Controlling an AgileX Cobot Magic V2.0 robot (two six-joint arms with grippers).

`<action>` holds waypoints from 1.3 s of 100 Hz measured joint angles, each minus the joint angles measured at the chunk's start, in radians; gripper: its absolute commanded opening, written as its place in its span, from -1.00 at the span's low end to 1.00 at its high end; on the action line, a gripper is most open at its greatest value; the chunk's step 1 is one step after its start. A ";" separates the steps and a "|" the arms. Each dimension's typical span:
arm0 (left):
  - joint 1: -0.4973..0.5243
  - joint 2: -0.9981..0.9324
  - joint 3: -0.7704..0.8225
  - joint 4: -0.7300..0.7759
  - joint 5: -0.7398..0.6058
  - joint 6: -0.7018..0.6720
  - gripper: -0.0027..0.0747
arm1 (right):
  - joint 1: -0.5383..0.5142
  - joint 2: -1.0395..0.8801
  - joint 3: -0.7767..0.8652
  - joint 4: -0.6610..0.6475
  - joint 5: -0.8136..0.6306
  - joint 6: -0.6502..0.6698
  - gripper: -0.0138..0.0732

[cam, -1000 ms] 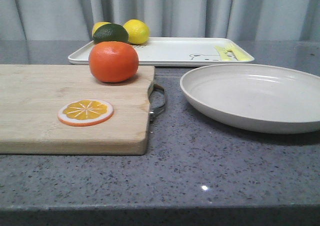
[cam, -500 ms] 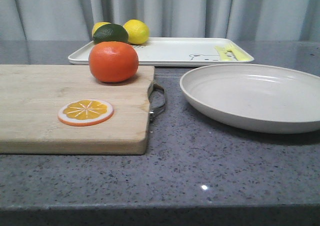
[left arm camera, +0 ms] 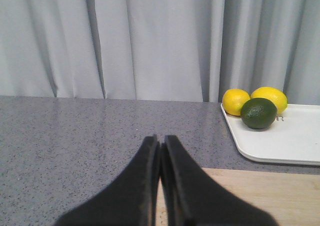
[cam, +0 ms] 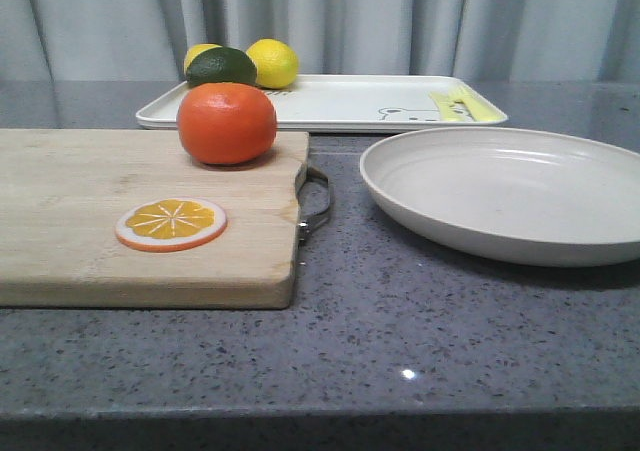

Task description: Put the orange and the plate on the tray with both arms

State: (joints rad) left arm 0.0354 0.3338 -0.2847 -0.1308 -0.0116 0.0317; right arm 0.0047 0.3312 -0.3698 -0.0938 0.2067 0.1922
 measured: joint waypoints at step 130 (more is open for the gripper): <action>-0.333 0.725 -0.553 -0.082 0.250 0.000 0.49 | 0.000 0.000 0.000 0.000 -0.002 0.000 -0.83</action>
State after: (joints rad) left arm -0.2975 1.0591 -0.8374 -0.2126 0.2385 0.0317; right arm 0.0047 0.3312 -0.3698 -0.0938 0.2046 0.1922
